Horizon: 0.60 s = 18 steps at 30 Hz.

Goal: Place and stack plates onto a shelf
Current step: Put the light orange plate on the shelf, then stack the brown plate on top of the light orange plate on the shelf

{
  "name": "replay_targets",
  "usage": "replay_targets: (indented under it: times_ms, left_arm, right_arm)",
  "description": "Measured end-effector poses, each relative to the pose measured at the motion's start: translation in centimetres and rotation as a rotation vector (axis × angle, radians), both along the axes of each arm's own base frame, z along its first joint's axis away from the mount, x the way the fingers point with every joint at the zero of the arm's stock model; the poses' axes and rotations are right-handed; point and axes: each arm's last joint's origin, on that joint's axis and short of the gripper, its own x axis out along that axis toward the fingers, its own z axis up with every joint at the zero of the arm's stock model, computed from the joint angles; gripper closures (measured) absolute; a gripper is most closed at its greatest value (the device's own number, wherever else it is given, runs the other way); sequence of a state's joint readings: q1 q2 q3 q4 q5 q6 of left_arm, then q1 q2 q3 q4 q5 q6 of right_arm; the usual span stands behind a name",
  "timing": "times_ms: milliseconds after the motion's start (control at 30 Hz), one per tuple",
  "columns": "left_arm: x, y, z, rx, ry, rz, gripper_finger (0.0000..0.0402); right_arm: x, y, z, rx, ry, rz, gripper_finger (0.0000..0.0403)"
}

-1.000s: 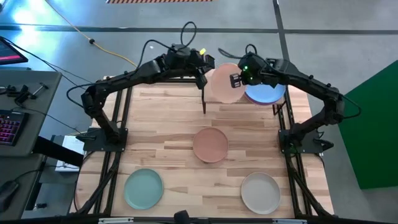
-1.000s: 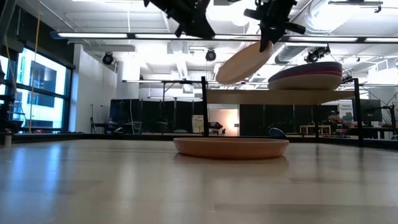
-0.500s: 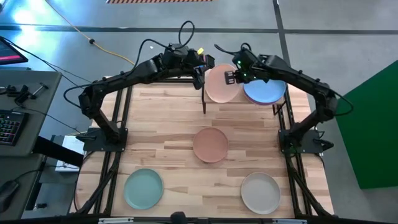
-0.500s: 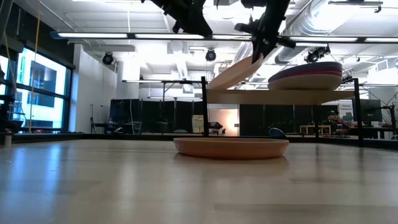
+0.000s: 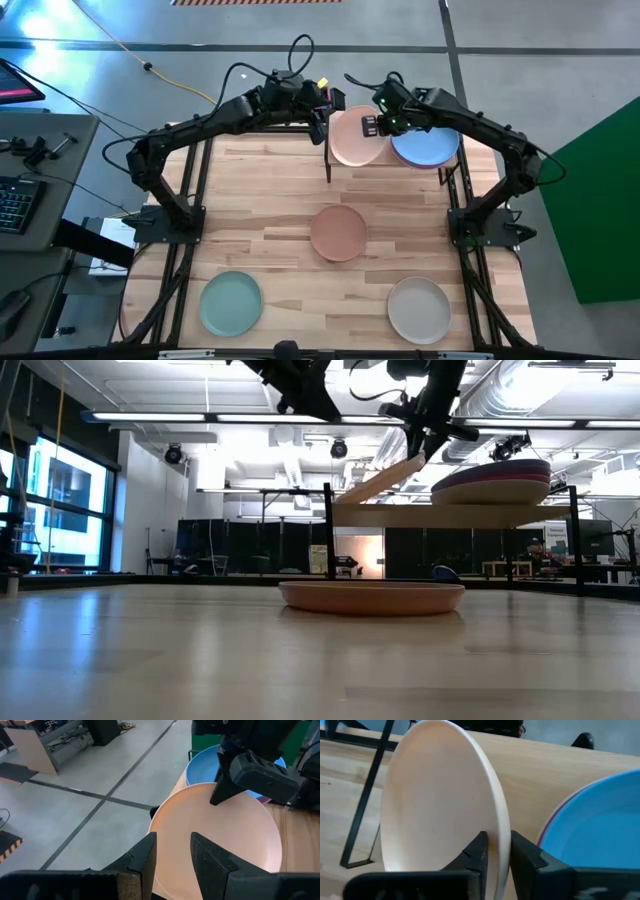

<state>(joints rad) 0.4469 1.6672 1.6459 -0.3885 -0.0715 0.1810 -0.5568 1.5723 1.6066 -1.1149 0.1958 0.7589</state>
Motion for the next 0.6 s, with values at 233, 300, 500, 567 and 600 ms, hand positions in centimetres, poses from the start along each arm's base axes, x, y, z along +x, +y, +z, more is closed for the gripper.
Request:
replay_targets:
  times_ms: [233, 300, 500, 567, 600]
  left_arm:
    - [0.00, 0.00, -0.01, -0.001, 0.001, 0.000, 0.0295]
    - [-0.01, -0.01, -0.03, -0.002, 0.003, 0.000, 0.0294]
    - [-0.03, -0.01, -0.08, -0.003, 0.008, 0.000, 0.0295]
    - [-0.07, -0.04, -0.18, 0.006, 0.028, -0.008, 0.0295]
    - [-0.11, -0.05, -0.28, 0.011, 0.043, -0.013, 0.0295]
  right_arm:
    - [-0.14, -0.05, -0.09, -0.017, 0.020, -0.039, 0.0320]
    - [-0.13, -0.05, -0.09, -0.017, 0.019, -0.041, 0.0319]
    - [-0.05, -0.16, -0.22, -0.028, 0.030, -0.052, 0.0318]
    - [-0.05, -0.15, -0.23, -0.027, 0.033, -0.041, 0.0318]
    - [-0.09, -0.09, -0.14, -0.023, 0.029, -0.024, 0.0318]
